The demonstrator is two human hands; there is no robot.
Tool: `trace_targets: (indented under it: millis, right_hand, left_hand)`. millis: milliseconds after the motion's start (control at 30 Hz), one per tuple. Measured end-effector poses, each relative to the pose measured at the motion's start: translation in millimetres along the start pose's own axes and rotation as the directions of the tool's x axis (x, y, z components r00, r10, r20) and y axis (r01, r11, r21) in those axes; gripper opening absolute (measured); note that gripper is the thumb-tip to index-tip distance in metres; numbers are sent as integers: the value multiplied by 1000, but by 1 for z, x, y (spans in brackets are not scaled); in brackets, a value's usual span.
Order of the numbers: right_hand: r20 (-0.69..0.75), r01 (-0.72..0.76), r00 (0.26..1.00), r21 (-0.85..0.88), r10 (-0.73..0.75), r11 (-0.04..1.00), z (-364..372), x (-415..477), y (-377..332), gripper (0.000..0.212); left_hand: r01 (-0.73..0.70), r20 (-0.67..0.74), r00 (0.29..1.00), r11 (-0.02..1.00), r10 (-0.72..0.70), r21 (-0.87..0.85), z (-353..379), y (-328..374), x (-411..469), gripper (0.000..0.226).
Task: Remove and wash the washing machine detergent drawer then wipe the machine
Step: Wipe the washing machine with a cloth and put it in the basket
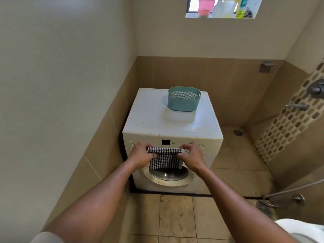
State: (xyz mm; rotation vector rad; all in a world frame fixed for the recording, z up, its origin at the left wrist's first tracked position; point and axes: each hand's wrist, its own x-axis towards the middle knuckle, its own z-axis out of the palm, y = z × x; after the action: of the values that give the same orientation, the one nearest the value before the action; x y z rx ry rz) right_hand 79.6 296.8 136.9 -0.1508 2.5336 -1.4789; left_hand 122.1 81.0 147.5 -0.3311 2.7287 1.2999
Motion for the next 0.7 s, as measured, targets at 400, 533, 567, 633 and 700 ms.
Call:
trace_targets:
  millis: [400, 533, 567, 633, 700]
  right_hand:
    - [304, -371, 921, 498, 243, 784, 29, 64, 18, 30]
    - [318, -402, 901, 353, 295, 845, 42, 76, 32, 42]
    - [320, -385, 904, 316, 285, 867, 41, 79, 35, 46]
    - [302, -336, 920, 290, 248, 896, 45, 82, 41, 49]
    - [182, -238, 962, 207, 201, 949, 58, 80, 47, 45]
  left_hand:
    - [387, 306, 917, 378, -257, -841, 63, -7, 20, 40]
    - [430, 313, 885, 348, -344, -833, 67, -44, 26, 56]
    - [432, 318, 884, 340, -344, -835, 63, -53, 30, 52]
    - [444, 350, 885, 330, -307, -833, 54, -67, 36, 45]
    - [426, 356, 901, 344, -248, -837, 48, -77, 42, 47]
